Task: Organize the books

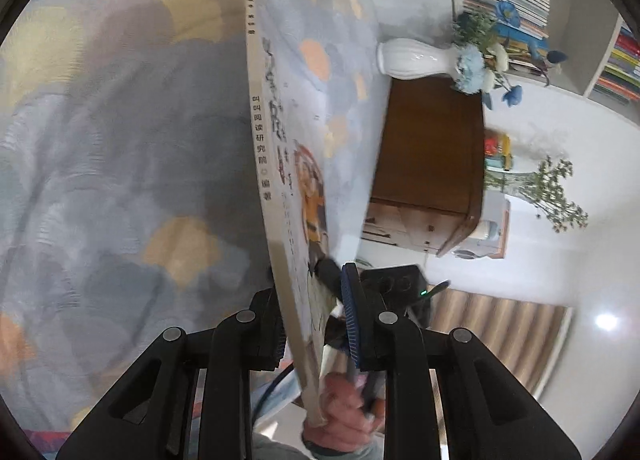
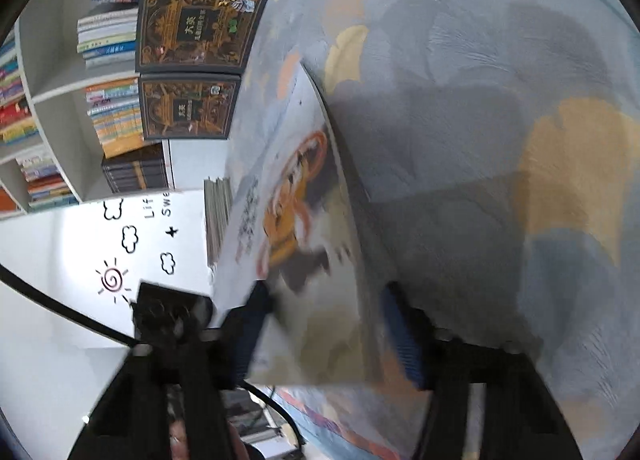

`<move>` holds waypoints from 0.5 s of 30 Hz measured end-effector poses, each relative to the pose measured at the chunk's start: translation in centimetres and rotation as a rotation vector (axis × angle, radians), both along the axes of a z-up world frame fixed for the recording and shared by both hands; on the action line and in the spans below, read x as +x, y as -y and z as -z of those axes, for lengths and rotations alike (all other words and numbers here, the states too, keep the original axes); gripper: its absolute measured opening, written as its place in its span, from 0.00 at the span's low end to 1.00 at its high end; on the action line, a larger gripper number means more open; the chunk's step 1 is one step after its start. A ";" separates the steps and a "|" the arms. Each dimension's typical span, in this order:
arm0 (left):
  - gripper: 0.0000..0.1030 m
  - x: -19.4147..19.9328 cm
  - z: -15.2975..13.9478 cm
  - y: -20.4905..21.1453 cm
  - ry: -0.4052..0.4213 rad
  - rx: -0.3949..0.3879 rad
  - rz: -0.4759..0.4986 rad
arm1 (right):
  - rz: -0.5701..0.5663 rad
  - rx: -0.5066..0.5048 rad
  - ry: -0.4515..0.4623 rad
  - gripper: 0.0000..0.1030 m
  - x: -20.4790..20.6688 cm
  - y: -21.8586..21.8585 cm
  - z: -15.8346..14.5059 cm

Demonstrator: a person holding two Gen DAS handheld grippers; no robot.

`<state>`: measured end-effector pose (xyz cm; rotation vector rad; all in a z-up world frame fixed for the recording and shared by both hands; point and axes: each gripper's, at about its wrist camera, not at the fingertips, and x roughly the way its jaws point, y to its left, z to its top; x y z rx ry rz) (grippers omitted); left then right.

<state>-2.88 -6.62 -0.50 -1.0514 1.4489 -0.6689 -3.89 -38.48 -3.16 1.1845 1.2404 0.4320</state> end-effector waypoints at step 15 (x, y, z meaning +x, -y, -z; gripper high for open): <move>0.19 -1.2 -5.2 1.2 0.332 0.661 0.120 | -0.300 -0.755 0.291 0.35 0.0 -11.0 -8.0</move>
